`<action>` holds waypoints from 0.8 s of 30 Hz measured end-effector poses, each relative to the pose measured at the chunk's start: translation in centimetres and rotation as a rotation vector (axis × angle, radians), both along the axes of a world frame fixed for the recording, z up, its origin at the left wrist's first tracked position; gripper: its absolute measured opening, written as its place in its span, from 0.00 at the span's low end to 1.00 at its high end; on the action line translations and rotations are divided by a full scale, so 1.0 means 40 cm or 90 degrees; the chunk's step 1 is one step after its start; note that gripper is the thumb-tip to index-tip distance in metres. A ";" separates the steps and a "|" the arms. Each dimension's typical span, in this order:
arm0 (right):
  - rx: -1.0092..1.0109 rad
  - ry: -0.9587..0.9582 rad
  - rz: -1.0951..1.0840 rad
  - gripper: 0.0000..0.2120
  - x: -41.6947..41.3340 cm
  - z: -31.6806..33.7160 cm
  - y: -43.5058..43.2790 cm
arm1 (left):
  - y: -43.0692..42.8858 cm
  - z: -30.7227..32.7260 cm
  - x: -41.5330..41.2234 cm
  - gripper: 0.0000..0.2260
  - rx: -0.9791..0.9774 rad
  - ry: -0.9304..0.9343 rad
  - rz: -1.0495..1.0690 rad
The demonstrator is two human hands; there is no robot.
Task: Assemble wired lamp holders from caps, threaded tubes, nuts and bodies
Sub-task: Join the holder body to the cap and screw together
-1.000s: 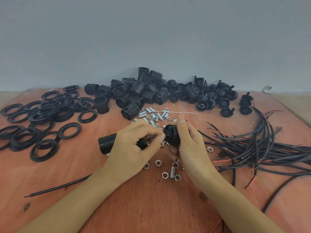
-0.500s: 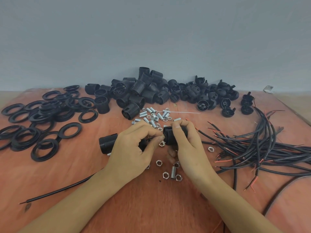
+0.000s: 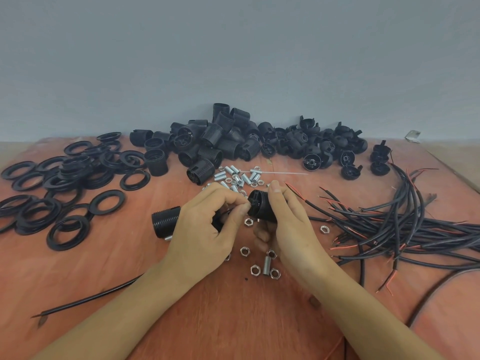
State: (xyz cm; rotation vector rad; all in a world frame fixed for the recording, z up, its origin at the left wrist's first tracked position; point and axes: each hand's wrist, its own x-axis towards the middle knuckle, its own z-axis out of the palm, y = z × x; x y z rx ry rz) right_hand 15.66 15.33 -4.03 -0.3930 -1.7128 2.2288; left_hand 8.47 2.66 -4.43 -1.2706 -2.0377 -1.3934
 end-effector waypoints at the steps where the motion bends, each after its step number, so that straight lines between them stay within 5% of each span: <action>1: -0.003 -0.005 0.000 0.15 -0.001 0.001 0.001 | 0.001 0.001 0.001 0.06 0.002 0.000 0.000; 8: 0.096 0.023 -0.018 0.14 0.000 -0.006 -0.003 | -0.005 0.001 -0.005 0.07 -0.008 -0.001 0.006; 16: -0.047 -0.039 0.014 0.11 0.002 -0.001 0.015 | -0.002 0.000 -0.005 0.03 0.036 -0.139 0.046; 24: 0.266 0.048 0.035 0.05 0.016 0.004 0.012 | -0.002 0.009 0.003 0.02 0.032 -0.139 0.020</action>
